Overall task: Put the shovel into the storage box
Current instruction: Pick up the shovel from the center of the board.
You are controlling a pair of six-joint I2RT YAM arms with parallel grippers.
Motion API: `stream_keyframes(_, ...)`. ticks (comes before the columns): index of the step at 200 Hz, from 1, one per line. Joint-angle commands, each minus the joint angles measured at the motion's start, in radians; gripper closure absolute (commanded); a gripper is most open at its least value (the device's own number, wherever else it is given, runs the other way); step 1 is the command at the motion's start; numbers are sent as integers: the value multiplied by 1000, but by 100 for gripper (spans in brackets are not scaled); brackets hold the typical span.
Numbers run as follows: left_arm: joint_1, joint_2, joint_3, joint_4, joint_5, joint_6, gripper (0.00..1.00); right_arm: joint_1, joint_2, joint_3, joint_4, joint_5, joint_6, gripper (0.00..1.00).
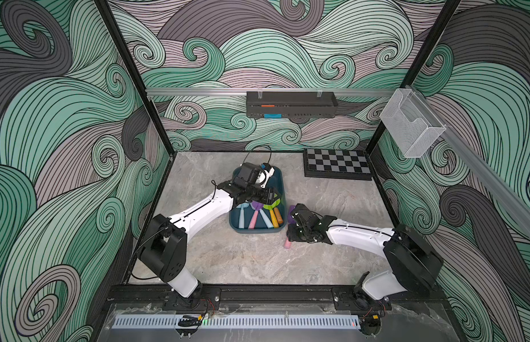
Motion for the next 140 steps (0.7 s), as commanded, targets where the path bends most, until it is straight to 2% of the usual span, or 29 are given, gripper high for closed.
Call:
stream_keyframes(1, 0, -26, -4, 11, 12, 16, 48, 6, 22, 29, -14, 36, -1, 45)
stream_keyframes(60, 1, -20, 2, 12, 10, 18, 48, 15, 89, 39, -99, 93, -45, 51)
stream_keyframes(80, 1, -16, 2, 12, 13, 17, 48, 17, 87, 19, -111, 99, -51, 59)
stream_keyframes(96, 2, -16, 2, 14, 20, 13, 48, 17, 72, 0, -113, 106, -56, 70)
stream_keyframes(122, 2, -16, 2, 22, 39, 6, 48, 17, 29, -28, -113, 122, -66, 96)
stream_keyframes(130, 3, -15, 2, 25, 46, 3, 48, 17, 11, -31, -121, 132, -72, 100)
stream_keyframes(140, 3, -12, 3, 28, 59, -1, 48, 17, -12, -28, -142, 146, -84, 100)
